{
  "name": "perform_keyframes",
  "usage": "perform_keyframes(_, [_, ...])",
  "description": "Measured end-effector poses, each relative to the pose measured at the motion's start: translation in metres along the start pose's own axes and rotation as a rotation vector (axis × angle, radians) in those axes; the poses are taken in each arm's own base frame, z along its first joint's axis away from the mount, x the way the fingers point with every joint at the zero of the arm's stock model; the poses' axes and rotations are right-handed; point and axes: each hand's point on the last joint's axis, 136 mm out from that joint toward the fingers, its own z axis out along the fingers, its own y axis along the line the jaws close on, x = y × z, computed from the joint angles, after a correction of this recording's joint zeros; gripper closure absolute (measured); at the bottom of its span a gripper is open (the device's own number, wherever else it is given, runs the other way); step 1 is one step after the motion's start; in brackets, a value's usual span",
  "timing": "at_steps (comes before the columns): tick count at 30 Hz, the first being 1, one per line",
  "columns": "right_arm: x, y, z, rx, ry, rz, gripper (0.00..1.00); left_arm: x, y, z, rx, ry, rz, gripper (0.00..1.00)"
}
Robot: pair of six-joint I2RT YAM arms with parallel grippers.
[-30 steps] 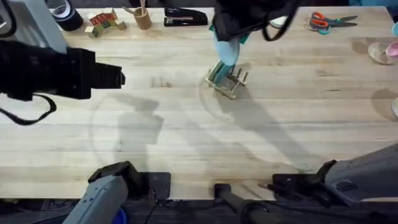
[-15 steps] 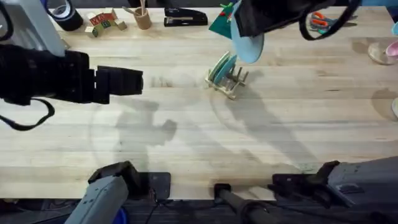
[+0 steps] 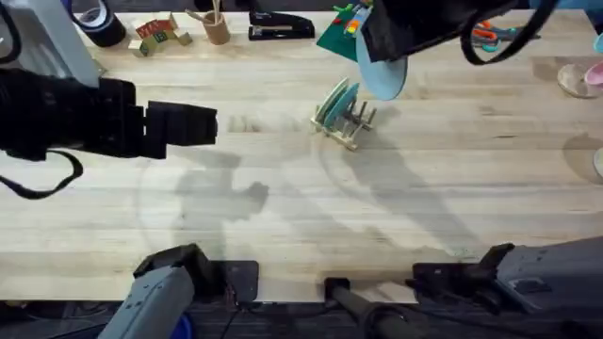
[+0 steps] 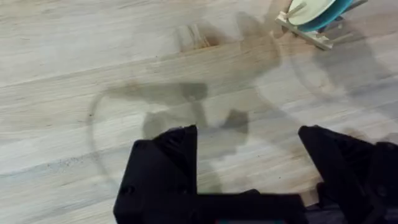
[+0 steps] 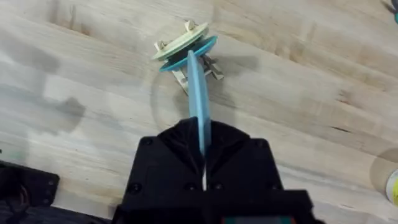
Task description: Pick up the plates from the table one by one and place each into a slot on the dish rack.
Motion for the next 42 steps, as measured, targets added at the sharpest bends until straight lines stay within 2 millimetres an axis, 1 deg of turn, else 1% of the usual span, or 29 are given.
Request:
perform_keyframes(8, [0.0, 0.0, 0.0, 0.0, 0.0, 0.002, 0.97, 0.0, 0.0, 0.0, 0.0, 0.0, 0.0, 0.008])
perform_keyframes(13, [0.0, 0.0, 0.0, 0.0, 0.0, 0.082, 0.97, 0.0, 0.0, 0.0, 0.0, 0.0, 0.0, 0.007])
perform_keyframes(21, [0.0, -0.001, 0.0, 0.007, -0.004, 0.335, 0.97, 0.0, 0.0, 0.0, 0.0, 0.0, 0.0, 0.007])
perform_keyframes(27, [-0.004, -0.011, 0.0, 0.053, -0.041, 0.582, 0.97, 0.0, 0.0, 0.0, 0.0, 0.0, 0.0, 0.006])
perform_keyframes(29, [-0.005, -0.013, -0.001, 0.064, -0.053, 0.631, 0.969, 0.0, 0.0, 0.0, 0.0, 0.0, 0.0, 0.006])
perform_keyframes(34, [-0.006, -0.017, -0.001, 0.082, -0.068, 0.69, 0.969, 0.0, 0.0, 0.0, 0.0, 0.0, 0.0, 0.008])
perform_keyframes(42, [0.011, -0.026, -0.002, 0.14, -0.031, 0.876, 0.971, 0.0, 0.0, 0.0, 0.0, 0.0, 0.0, 0.007])
